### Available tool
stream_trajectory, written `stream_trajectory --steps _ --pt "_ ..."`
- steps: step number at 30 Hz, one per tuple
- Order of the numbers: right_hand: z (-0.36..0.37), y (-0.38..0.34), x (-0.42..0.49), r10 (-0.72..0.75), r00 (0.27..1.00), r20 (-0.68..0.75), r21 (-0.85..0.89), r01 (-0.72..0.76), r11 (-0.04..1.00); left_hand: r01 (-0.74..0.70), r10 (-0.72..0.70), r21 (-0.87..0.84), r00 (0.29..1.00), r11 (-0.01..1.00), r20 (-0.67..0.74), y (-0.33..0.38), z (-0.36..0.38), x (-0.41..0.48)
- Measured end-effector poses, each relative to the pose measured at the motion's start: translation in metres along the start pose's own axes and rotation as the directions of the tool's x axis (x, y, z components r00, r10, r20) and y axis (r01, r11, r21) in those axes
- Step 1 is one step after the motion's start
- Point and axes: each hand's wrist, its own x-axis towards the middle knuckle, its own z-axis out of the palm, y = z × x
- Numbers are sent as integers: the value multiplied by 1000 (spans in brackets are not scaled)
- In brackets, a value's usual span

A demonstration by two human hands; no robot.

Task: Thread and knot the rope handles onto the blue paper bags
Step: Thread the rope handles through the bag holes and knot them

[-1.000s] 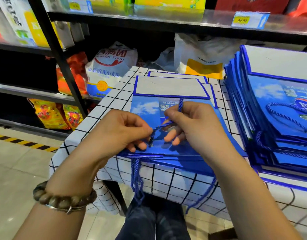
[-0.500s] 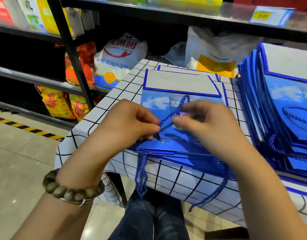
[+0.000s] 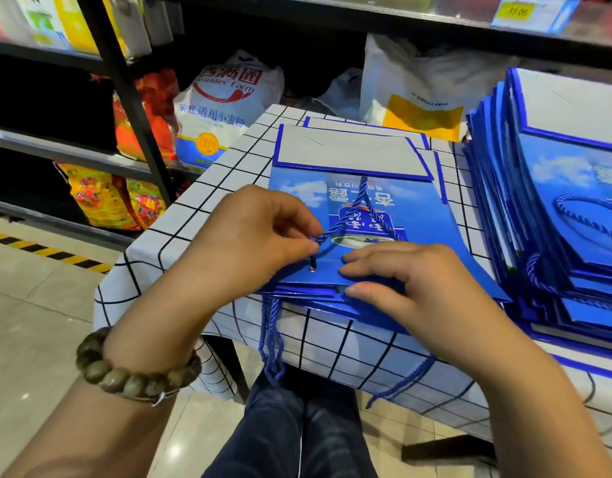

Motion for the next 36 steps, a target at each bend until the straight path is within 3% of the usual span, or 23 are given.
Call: stream_trajectory --steps 9,13,20,25,30,33,36 --pt "0 -2 0 54 998 -10 36 -54 998 -39 35 83 998 996 56 2 -1 1" --pt "-1 -3 1 64 998 -23 47 -63 997 15 -11 -101 999 995 47 0 -2 1" --pt "-2 -2 1 73 997 -27 68 -71 995 33 -31 -117 999 993 15 -4 0 2" --pt "-2 -2 0 77 997 -30 71 -74 995 70 -55 -237 996 969 69 -4 0 0" --pt "0 -3 0 53 997 -56 44 -51 998 59 -46 -105 992 993 121 -5 -2 0" --pt "0 -5 0 -5 990 -140 -75 -5 997 -42 29 82 988 996 155 -1 -2 0" --pt "-4 -6 1 -53 971 -235 -181 10 983 -86 62 99 972 991 227 -2 -5 -1"
